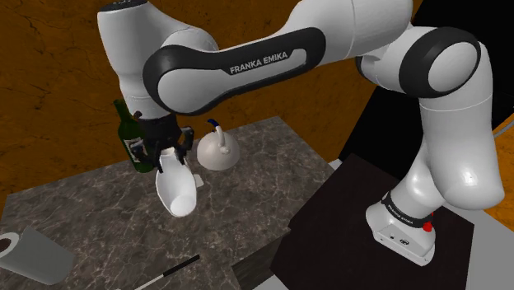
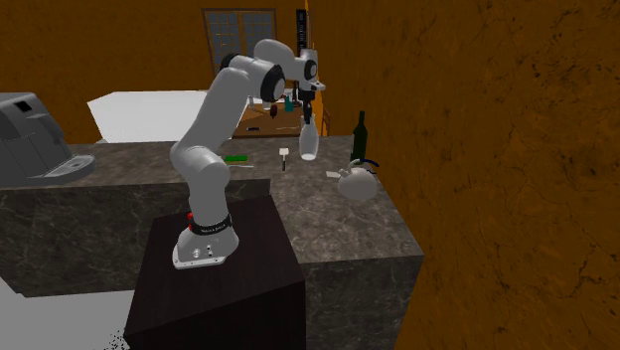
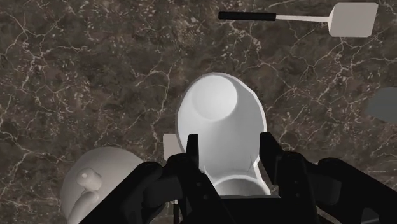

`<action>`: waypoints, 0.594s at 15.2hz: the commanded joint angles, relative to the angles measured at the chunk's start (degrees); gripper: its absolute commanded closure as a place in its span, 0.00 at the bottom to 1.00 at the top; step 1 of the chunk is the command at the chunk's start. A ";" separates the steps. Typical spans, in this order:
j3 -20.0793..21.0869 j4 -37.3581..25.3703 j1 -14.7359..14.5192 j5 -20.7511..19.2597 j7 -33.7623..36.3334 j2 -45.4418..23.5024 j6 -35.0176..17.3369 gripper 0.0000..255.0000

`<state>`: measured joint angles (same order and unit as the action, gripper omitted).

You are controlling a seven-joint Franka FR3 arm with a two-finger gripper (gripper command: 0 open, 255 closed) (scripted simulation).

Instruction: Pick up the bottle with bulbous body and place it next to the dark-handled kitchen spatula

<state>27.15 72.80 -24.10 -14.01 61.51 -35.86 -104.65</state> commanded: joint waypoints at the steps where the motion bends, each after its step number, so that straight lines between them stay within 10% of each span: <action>1: -0.26 -0.19 -0.46 -0.46 0.36 -1.22 -1.00 1.00; 9: -0.74 3.77 -0.18 -1.20 0.84 -2.67 -6.23 1.00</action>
<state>26.46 76.06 -24.35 -15.13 62.31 -38.41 -110.21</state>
